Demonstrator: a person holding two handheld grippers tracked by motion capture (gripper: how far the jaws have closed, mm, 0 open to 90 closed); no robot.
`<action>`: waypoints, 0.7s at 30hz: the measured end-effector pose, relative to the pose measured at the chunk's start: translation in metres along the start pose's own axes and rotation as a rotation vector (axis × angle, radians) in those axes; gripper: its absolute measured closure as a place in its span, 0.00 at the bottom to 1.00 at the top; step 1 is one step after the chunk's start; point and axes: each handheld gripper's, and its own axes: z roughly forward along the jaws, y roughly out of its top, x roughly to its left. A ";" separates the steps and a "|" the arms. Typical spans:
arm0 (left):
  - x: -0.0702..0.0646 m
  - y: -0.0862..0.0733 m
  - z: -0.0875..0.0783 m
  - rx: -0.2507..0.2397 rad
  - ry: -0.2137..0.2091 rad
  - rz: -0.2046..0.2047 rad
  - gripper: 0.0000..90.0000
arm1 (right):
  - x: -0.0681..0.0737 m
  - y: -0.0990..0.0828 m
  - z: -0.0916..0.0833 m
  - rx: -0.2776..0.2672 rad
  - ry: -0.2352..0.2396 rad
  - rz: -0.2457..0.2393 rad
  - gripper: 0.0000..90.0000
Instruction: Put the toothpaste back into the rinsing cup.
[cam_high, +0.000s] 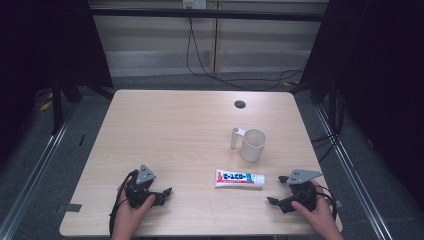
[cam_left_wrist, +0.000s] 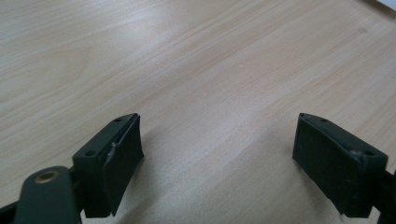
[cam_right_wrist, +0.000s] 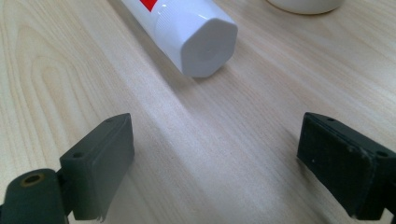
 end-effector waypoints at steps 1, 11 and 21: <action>0.000 0.000 0.000 0.001 0.000 0.001 0.17 | 0.000 0.000 0.000 -0.001 0.000 -0.001 0.11; 0.000 0.000 0.000 0.001 0.000 0.001 0.17 | 0.000 0.005 0.000 0.032 -0.005 0.008 0.14; 0.000 0.000 0.000 0.001 0.002 0.001 0.17 | -0.003 0.030 0.001 0.220 0.054 0.027 0.22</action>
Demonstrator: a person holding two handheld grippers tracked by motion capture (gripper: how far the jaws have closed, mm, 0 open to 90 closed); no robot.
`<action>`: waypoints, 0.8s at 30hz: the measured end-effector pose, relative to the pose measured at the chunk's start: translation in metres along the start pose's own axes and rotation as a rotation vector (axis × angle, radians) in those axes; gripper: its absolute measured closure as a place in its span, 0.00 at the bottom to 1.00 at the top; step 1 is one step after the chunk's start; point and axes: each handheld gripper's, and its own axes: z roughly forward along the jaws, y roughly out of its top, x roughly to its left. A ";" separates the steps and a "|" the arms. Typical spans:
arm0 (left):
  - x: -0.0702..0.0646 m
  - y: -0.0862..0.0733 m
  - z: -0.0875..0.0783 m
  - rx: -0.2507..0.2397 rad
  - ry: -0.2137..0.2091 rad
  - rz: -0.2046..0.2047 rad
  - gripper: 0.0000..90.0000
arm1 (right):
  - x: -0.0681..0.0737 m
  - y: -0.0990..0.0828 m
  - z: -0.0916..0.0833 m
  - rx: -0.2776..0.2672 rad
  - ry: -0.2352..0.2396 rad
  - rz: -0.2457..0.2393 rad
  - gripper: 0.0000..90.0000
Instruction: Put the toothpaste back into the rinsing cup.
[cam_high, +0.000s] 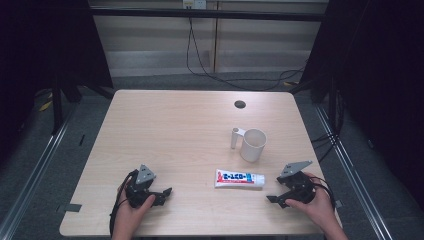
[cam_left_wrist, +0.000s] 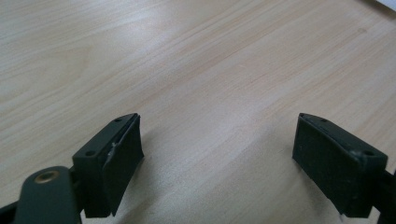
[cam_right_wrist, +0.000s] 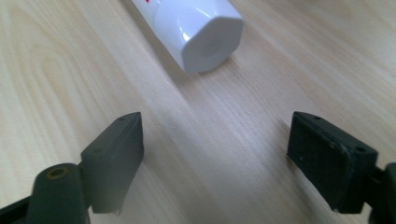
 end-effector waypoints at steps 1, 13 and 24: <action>0.000 0.000 0.000 0.001 0.002 0.001 0.17 | -0.001 0.004 0.000 0.013 0.016 -0.020 0.23; 0.000 0.000 0.000 0.000 -0.001 0.000 0.17 | 0.005 0.035 -0.006 0.119 0.046 -0.099 0.24; 0.000 0.000 0.000 0.000 0.000 0.001 0.17 | 0.011 0.059 -0.006 0.195 0.038 -0.177 0.24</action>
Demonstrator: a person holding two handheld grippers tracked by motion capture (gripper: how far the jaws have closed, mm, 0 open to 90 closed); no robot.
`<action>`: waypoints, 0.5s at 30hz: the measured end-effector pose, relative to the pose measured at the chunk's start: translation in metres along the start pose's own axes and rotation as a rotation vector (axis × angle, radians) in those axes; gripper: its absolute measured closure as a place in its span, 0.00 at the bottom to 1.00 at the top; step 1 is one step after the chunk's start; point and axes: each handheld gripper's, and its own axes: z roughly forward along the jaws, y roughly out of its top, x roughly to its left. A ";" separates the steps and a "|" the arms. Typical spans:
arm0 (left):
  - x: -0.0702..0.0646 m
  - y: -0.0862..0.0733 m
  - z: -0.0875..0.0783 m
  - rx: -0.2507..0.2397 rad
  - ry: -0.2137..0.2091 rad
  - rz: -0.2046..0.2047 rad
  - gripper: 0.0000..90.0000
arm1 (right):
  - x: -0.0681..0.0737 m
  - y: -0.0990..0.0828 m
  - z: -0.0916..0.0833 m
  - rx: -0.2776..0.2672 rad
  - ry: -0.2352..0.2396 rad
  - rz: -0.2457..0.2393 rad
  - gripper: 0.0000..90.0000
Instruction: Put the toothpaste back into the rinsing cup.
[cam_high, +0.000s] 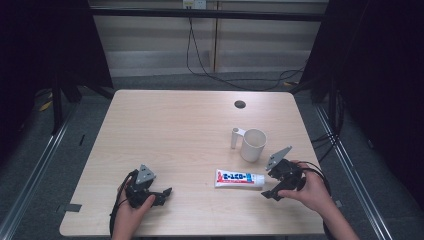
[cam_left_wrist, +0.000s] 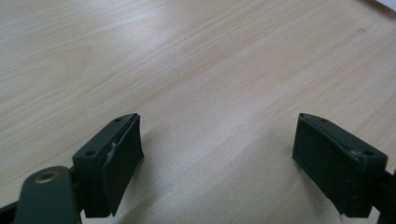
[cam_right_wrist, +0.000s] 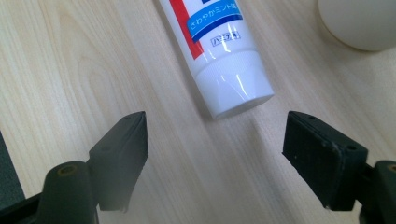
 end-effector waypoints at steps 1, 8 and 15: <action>0.000 0.000 0.000 0.000 -0.002 0.000 0.17 | 0.000 0.005 0.001 0.020 -0.002 -0.015 0.25; 0.000 0.000 0.000 0.001 0.001 0.000 0.17 | 0.001 0.019 0.003 0.059 0.007 -0.043 0.25; 0.000 0.000 0.000 0.001 0.001 -0.001 0.17 | 0.002 0.035 0.004 0.059 0.017 -0.054 0.25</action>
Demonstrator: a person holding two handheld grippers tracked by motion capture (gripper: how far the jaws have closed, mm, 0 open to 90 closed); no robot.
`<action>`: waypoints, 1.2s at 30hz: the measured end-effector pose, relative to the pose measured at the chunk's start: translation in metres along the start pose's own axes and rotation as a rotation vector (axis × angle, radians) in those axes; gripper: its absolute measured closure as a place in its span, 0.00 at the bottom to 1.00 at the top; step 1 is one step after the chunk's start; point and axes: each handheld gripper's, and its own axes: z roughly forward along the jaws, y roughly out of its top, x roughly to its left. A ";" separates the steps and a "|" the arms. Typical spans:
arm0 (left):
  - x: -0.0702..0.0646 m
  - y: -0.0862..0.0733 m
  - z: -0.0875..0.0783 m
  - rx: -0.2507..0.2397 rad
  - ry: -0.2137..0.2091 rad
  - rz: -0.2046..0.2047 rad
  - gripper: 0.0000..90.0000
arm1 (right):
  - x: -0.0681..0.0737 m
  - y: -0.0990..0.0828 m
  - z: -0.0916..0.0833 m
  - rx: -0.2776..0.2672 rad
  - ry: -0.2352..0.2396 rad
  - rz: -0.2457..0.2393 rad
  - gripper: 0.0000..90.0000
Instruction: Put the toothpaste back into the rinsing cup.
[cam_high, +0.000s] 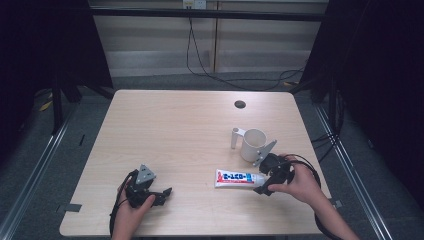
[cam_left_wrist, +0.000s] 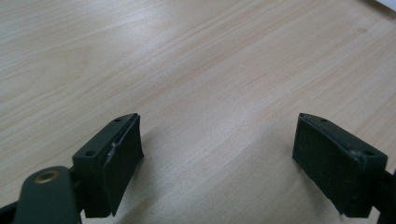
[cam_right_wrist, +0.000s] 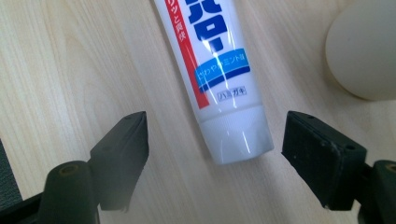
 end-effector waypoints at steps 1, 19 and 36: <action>0.000 0.000 0.000 -0.001 -0.001 0.001 0.17 | 0.000 0.002 0.000 0.004 -0.001 -0.004 0.25; 0.000 0.000 0.000 -0.001 -0.001 0.001 0.17 | 0.004 0.030 0.008 0.044 -0.005 -0.077 0.26; 0.000 0.000 0.000 0.000 0.000 0.002 0.17 | 0.004 0.057 0.023 0.068 0.009 -0.125 0.27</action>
